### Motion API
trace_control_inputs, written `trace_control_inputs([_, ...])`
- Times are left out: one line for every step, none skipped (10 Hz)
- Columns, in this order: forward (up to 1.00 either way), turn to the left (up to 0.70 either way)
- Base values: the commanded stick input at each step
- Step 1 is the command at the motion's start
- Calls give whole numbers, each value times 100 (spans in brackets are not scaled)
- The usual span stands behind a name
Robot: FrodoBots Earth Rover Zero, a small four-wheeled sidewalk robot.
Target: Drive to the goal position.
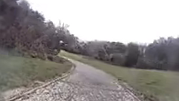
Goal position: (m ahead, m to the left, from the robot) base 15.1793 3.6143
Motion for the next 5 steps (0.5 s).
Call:
trace_control_inputs([85, -4])
trace_control_inputs([85, -21])
trace_control_inputs([85, -15])
trace_control_inputs([85, 0])
trace_control_inputs([85, 0])
